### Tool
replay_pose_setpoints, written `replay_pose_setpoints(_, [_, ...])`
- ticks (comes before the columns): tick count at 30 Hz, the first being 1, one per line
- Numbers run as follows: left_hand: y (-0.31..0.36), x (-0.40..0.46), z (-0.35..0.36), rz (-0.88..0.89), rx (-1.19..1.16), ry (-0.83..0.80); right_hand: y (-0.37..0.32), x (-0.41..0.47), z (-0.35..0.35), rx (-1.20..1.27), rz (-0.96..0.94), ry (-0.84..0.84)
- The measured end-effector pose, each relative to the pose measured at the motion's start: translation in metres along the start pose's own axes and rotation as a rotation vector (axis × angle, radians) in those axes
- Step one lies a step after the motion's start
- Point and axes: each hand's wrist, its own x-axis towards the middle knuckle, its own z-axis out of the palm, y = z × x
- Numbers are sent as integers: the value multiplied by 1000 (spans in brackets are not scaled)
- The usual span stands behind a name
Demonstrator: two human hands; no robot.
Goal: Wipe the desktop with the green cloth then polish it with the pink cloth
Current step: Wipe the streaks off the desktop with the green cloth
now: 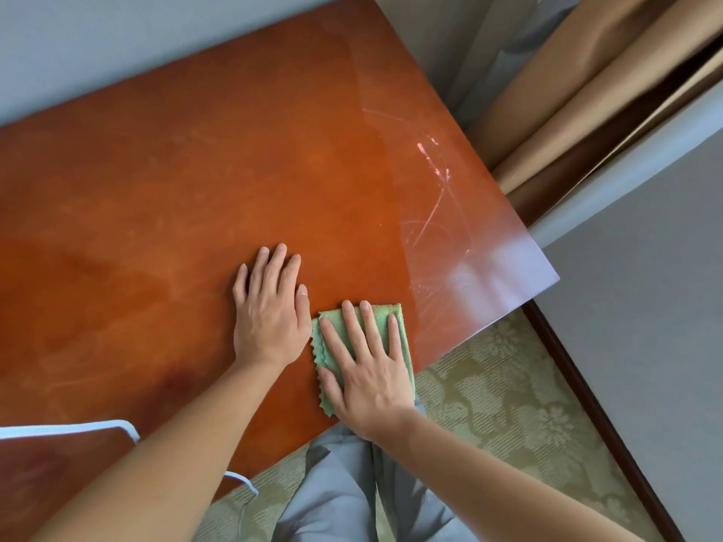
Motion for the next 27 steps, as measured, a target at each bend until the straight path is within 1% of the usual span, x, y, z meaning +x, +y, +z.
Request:
replay_pose_setpoints(3, [0, -1, -1, -1, 7, -1, 17, -4, 0, -16, -81, -1])
replay_pose_setpoints(5, [0, -1, -1, -3, 22, -8, 36, -5, -3, -35, -101, -7])
replay_pose_setpoints(10, [1, 0, 0, -12, 32, -8, 102, -2, -22, -101, 40, -6])
replay_pose_setpoints(12, [2, 1, 1, -17, 27, -2, 116, 0, -28, -114, 66, -6])
replay_pose_setpoints(16, [2, 2, 1, -19, 35, 3, 104, 1, -27, -80, 121, 32])
replay_pose_setpoints(18, [4, 2, 1, -29, 34, 14, 97, 1, -26, -58, 153, 25])
replay_pose_setpoints(21, [11, 6, 0, -68, 30, 40, 98, 1, -27, -51, 141, 15])
replay_pose_setpoints(23, [22, 15, 1, -64, 15, 43, 101, 2, -27, -51, 111, 16])
replay_pose_setpoints(27, [55, 44, 8, -3, 3, -41, 109, 11, -27, -67, 78, 23])
